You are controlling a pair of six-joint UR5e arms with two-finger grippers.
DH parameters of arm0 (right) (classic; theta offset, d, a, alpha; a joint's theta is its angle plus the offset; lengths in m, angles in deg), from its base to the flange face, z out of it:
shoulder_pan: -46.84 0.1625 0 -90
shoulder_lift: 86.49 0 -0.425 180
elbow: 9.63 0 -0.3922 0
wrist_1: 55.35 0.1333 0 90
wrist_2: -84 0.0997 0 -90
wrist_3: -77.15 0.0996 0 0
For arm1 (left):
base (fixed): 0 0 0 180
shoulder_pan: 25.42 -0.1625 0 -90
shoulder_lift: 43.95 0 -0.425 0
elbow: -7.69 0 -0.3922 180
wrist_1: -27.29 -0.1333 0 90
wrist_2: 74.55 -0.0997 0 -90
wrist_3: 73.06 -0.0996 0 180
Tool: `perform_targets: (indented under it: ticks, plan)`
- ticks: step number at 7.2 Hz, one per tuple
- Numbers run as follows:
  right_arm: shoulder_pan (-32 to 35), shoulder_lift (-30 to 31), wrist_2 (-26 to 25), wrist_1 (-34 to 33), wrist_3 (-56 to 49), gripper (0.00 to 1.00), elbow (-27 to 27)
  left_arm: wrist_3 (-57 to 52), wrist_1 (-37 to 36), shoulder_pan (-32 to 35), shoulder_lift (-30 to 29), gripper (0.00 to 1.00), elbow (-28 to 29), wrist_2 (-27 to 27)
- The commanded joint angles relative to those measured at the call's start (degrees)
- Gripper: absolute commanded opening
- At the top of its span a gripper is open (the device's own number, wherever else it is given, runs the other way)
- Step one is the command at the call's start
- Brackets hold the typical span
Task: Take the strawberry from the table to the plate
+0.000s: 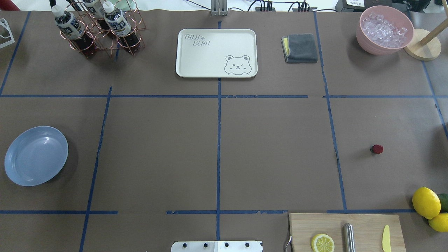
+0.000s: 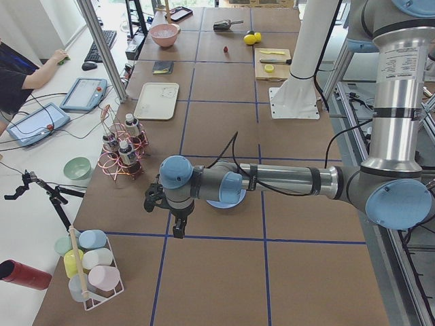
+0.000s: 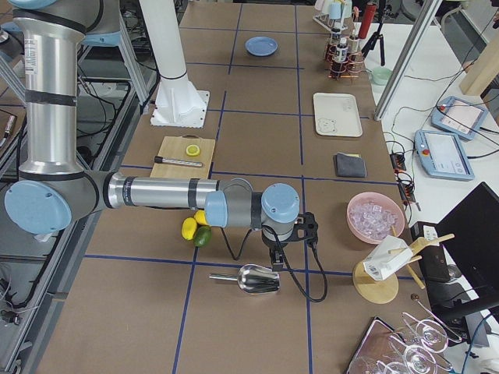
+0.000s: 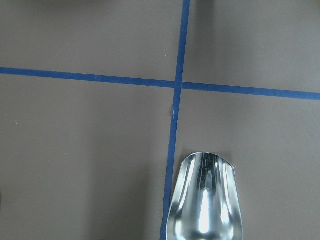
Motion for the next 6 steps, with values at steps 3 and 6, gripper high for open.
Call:
perform_targets:
  ticks: [3, 6]
  plan:
    - [-0.05, -0.43, 0.02, 0.60, 0.09, 1.00, 1.57, -0.13, 0.96, -0.30, -1.48, 1.00, -0.12, 0.16]
    - [-0.13, -4.74, 0.02, 0.77, 0.00, 1.00, -0.51, 11.57, 13.37, -3.18, -0.89, 1.00, 0.14, 0.69]
